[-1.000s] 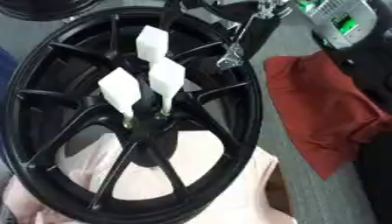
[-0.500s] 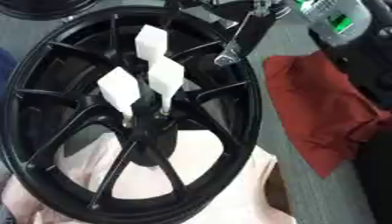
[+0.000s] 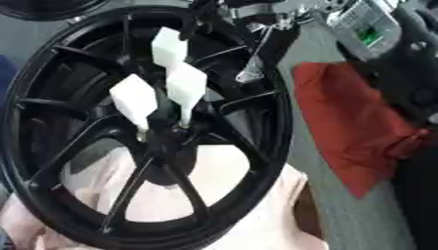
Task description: Pull the pin out of the wheel hub.
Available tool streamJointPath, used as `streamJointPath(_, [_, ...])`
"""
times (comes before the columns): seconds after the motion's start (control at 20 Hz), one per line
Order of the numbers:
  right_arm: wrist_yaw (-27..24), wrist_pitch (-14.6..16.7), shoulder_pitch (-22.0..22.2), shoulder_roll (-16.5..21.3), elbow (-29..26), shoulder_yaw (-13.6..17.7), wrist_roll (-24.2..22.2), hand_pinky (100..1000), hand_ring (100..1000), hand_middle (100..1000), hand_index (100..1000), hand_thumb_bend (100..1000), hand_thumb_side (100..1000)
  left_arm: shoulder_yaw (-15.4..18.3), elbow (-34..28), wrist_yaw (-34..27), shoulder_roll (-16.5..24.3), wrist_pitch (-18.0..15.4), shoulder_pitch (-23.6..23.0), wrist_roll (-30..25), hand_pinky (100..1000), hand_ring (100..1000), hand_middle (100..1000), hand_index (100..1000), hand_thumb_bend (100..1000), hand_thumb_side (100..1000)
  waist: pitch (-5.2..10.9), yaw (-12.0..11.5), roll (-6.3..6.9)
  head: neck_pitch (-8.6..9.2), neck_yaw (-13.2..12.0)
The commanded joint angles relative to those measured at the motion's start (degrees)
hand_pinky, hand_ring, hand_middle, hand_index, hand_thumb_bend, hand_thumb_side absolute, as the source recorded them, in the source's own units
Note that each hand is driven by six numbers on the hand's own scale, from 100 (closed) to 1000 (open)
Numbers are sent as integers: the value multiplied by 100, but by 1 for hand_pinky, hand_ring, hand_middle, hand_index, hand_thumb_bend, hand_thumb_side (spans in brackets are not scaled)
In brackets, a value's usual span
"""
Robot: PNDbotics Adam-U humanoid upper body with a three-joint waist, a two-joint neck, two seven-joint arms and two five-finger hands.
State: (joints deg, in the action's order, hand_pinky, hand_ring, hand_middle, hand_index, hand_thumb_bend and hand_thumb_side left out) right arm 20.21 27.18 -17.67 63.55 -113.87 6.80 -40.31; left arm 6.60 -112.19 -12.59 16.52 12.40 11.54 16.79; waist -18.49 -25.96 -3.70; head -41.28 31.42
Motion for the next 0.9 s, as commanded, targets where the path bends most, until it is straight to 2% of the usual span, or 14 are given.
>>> streamJointPath(0.05, [42, 449, -91, 75, -72, 24, -461, 735, 650, 754, 876, 386, 357, 65, -51, -10, 50, 11, 51, 0, 658, 514, 519, 686, 371, 517, 81, 1, 18, -40, 43])
streamJointPath(0.9, [190, 401, -147, -86, -72, -141, -488, 704, 631, 699, 847, 379, 332, 83, -28, -12, 18, 12, 100, 6, 662, 515, 519, 686, 372, 519, 37, -18, 15, -169, -20])
